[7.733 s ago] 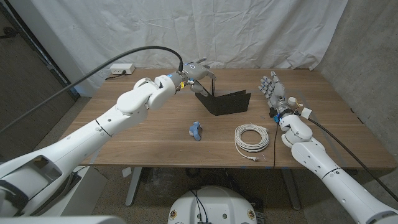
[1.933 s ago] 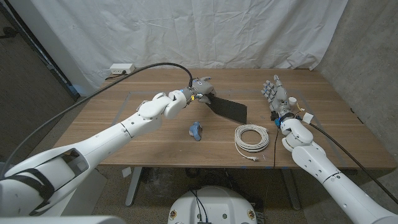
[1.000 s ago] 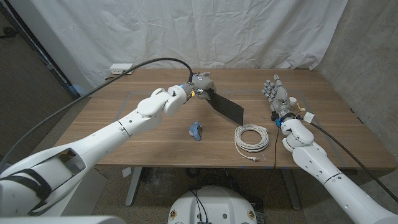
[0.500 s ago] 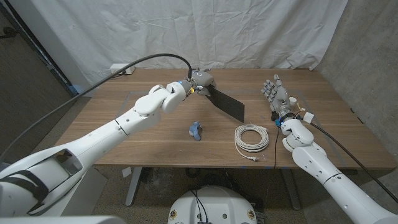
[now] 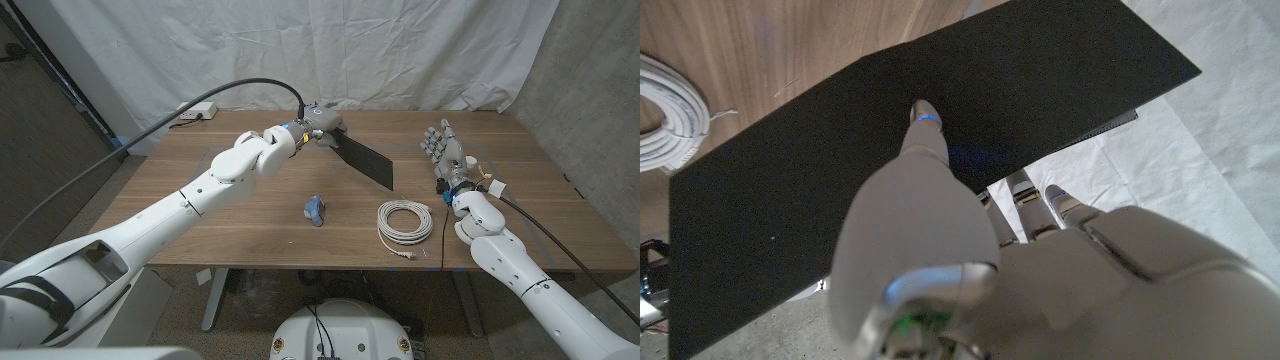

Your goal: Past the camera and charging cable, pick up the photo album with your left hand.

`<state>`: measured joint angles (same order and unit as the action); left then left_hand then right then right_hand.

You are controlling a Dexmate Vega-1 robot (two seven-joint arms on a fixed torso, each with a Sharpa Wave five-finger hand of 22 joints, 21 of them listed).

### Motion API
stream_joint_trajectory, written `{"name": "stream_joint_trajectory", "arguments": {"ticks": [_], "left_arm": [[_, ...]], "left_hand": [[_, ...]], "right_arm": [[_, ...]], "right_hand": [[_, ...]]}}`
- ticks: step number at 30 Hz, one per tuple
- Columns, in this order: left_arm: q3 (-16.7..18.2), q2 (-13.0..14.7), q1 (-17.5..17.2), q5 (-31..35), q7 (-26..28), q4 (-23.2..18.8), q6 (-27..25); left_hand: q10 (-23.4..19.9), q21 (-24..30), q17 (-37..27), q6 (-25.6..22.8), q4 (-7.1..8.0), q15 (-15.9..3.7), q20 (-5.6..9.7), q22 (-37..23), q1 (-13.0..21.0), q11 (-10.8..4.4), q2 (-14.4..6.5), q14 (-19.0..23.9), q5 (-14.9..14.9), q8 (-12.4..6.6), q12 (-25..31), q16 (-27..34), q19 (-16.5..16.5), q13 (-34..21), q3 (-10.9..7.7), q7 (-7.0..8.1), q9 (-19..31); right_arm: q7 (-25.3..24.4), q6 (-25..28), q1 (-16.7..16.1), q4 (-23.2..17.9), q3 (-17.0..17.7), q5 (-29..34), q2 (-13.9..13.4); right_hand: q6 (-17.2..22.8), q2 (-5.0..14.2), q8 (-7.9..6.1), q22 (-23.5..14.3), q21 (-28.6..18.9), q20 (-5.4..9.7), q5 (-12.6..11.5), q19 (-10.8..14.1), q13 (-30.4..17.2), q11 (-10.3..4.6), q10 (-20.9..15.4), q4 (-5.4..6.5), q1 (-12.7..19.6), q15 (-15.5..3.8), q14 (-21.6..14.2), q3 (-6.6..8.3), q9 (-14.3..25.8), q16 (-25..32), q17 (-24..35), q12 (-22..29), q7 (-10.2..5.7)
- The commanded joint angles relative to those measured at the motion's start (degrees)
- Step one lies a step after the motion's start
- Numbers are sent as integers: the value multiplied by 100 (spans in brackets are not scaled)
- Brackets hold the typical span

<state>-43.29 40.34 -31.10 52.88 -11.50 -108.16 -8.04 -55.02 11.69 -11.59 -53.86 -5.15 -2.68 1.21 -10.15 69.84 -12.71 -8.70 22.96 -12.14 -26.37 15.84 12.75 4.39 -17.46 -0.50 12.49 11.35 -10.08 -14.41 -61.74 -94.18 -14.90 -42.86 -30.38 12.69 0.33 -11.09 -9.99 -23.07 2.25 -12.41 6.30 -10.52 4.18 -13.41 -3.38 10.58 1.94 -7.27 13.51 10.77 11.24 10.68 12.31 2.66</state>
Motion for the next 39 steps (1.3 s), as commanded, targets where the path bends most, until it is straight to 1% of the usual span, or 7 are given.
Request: {"name": "stream_joint_trajectory", "arguments": {"ticks": [1,8,10,13,27,33,39], "left_arm": [[92,31,27,36,-9,-137,-26],[132,17,70,5,-37,-193,29],[107,19,104,112,-74,-215,7],[138,14,125,97,-104,-265,15],[251,32,112,125,-145,-440,-11],[378,88,-36,73,85,-579,12],[442,112,-78,69,-14,-664,-64]], "left_hand": [[-48,-6,-28,-60,9,-864,-12,-8,-28,8,-4,59,14,-51,7,13,-18,-36,-21,-8,3],[-64,-8,-30,-75,11,-868,-17,-9,-27,8,3,69,17,-58,4,10,-24,-53,-26,-6,-1],[-67,-8,-31,-78,11,-870,-9,-9,-26,8,3,72,18,-60,2,9,-27,-58,-29,-6,-2],[-71,-8,-32,-82,11,-870,-18,-9,-25,8,6,75,19,-62,-1,6,-32,-66,-33,-5,-4],[-93,-11,-39,-93,15,-868,-15,-9,-28,8,24,89,25,-69,-14,0,-44,-101,-41,-6,-11],[-97,-8,-41,-98,20,-866,-20,-9,-35,9,31,95,26,-72,-21,-2,-60,-113,-41,-7,-12],[-109,-2,-48,-106,23,-870,-10,-9,-36,8,31,121,26,-78,-25,6,-85,-128,-47,-8,-14]], "right_arm": [[13,19,5,-29,3,-11,-9],[3,-12,4,-43,9,10,-4],[1,-16,-4,-46,12,12,-6],[-4,-29,-14,-45,16,12,1],[-40,-33,-60,-78,30,17,-4],[-27,-15,-69,-80,20,7,-7],[-44,2,-76,-95,11,24,-17]], "right_hand": [[55,51,-34,-23,22,56,1,51,-16,-5,-68,-15,-11,16,-55,8,19,10,15,20,-14],[78,54,-42,-23,30,57,0,73,-16,-28,-88,-19,-9,8,-74,7,19,14,15,26,-13],[83,55,-43,-23,32,57,0,75,-16,-28,-88,-20,-8,6,-75,7,19,14,15,26,-11],[83,57,-42,-23,38,55,0,77,-16,-26,-91,-21,-7,7,-72,7,19,11,14,26,-12],[87,61,-41,-24,61,49,-1,85,-16,-31,-90,-27,-4,10,-73,5,19,7,14,23,-17],[89,62,-41,-24,70,47,-1,89,-16,-26,-93,-29,-4,13,-76,3,19,6,14,23,-16],[90,64,-40,-25,80,45,-1,98,-16,-28,-92,-31,-4,7,-78,1,19,5,14,21,-26]]}}
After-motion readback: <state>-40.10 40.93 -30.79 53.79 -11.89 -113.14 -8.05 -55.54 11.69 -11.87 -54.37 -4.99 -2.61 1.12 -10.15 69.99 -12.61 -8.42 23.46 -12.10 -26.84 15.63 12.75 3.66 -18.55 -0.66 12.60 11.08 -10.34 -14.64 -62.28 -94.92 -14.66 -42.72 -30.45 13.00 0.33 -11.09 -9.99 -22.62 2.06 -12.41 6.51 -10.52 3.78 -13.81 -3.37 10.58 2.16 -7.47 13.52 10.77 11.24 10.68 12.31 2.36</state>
